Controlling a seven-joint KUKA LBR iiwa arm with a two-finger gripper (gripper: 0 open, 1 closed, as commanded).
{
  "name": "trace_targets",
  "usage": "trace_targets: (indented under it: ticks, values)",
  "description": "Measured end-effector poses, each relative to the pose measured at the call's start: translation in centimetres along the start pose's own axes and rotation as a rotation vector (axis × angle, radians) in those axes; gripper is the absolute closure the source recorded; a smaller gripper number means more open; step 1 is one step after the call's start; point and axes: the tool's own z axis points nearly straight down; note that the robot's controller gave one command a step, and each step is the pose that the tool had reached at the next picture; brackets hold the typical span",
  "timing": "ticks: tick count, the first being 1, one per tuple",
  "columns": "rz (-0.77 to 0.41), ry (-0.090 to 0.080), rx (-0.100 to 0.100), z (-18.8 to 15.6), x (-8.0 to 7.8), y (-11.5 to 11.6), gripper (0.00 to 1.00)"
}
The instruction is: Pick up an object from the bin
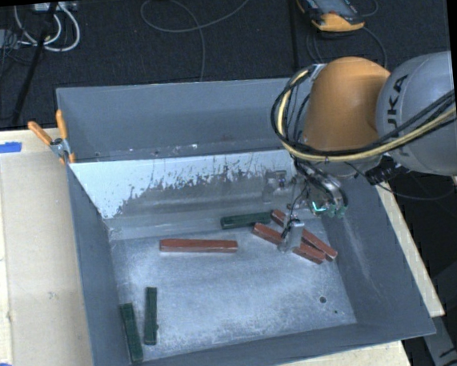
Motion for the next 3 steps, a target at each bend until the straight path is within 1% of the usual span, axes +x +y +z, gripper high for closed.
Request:
trace_targets:
  ticks: [1, 2, 3]
  values:
    - [0.137, -0.003, -0.001, 9.3, 0.7, -2.7, 0.0]
    - [0.157, -0.009, 0.0, 9.8, 0.8, -6.8, 0.0]
    - [0.154, -0.012, 0.0, 9.7, 0.7, -6.6, 1.0]
